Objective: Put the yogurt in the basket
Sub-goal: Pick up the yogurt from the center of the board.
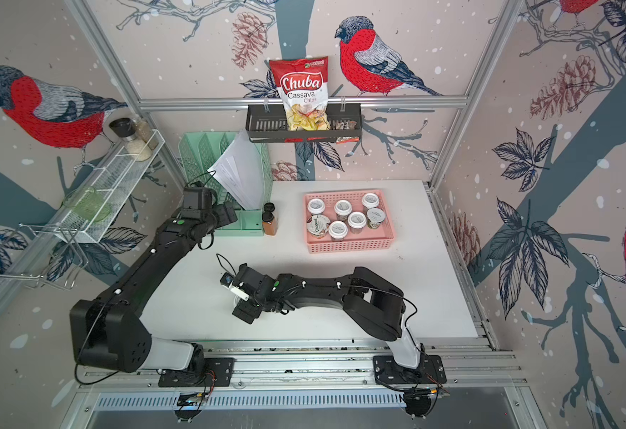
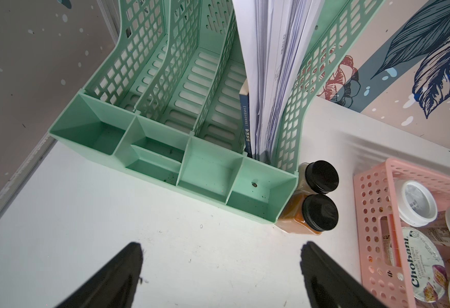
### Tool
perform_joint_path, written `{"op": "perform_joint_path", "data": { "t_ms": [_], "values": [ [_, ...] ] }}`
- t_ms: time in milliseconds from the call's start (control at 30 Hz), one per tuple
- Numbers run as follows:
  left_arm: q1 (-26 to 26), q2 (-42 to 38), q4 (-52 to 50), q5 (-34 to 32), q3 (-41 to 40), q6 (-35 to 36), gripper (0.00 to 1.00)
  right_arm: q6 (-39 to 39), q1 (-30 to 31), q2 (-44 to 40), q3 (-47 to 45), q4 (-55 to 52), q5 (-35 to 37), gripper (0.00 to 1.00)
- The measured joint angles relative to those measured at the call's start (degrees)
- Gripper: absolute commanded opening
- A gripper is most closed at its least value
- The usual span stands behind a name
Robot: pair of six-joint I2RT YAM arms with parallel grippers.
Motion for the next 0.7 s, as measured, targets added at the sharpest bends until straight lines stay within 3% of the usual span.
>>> {"op": "perform_joint_path", "data": {
  "t_ms": [367, 700],
  "values": [
    [0.0, 0.0, 0.0, 1.3, 0.0, 0.0, 0.95, 1.0, -4.1, -2.5, -3.8, 0.0, 0.0, 0.91],
    [0.0, -0.1, 0.0, 1.3, 0.0, 0.0, 0.96, 4.0, -4.8, -4.8, -3.1, 0.8, -2.9, 1.0]
  ]
}}
